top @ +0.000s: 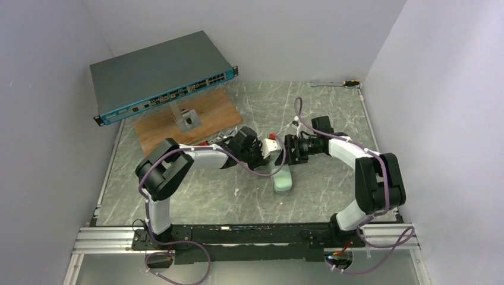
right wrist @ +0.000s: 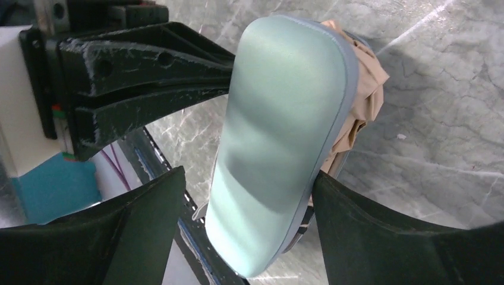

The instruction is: Open the umbrella

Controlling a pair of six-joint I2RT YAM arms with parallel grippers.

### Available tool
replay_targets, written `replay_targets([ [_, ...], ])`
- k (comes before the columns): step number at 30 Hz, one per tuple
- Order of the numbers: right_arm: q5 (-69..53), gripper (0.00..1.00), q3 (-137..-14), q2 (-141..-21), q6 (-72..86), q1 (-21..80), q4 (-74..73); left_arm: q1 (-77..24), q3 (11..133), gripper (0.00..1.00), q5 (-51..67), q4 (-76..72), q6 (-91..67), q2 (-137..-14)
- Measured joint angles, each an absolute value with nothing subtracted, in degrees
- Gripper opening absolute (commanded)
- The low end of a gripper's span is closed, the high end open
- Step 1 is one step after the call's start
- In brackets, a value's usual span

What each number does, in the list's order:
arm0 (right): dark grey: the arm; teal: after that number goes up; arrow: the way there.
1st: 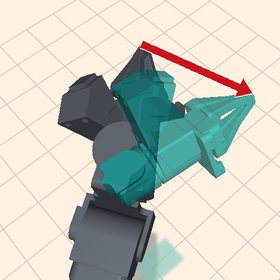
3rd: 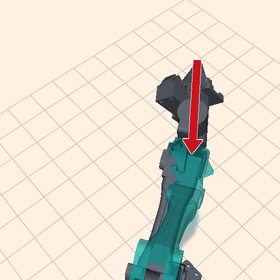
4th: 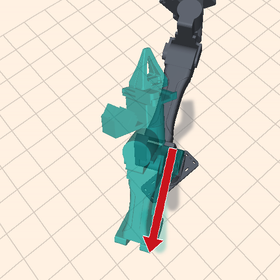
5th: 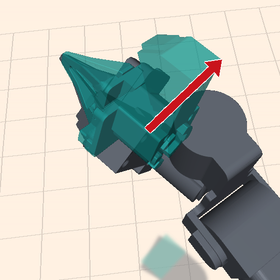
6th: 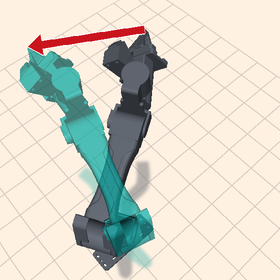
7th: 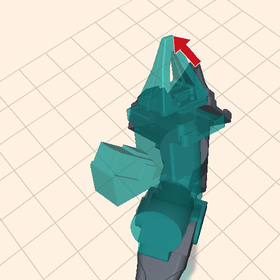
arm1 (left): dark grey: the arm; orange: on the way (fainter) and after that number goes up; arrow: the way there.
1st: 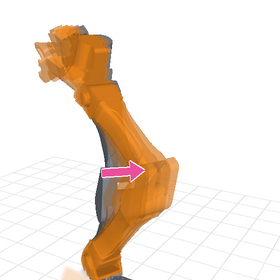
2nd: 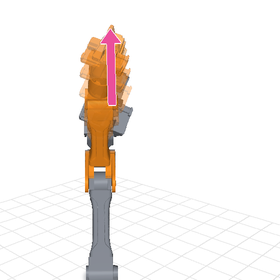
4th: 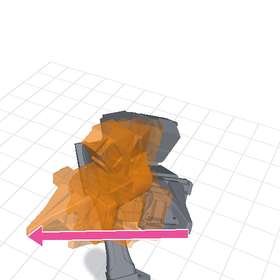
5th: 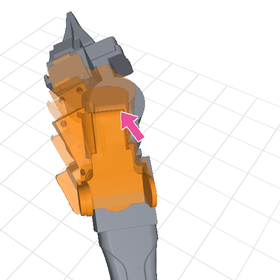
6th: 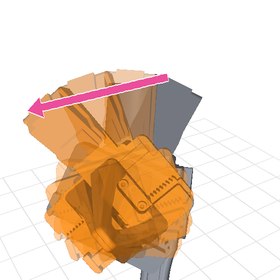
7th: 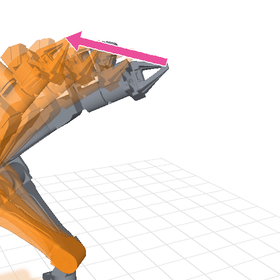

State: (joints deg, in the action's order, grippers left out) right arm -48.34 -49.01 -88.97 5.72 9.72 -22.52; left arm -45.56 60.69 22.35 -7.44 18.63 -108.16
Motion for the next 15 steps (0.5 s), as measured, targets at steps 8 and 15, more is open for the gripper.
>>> replay_targets([
  [8,-48.1,0.0,-49.1,-93.9,10.8,9.4,-19.6,-45.8,60.6,0.0,22.5,-6.2,18.9,-108.2],
  [15,-48.4,0.0,-48.2,-93.8,17.0,9.7,-17.3,-49.1,58.4,0.0,20.6,-5.8,18.9,-106.9],
])
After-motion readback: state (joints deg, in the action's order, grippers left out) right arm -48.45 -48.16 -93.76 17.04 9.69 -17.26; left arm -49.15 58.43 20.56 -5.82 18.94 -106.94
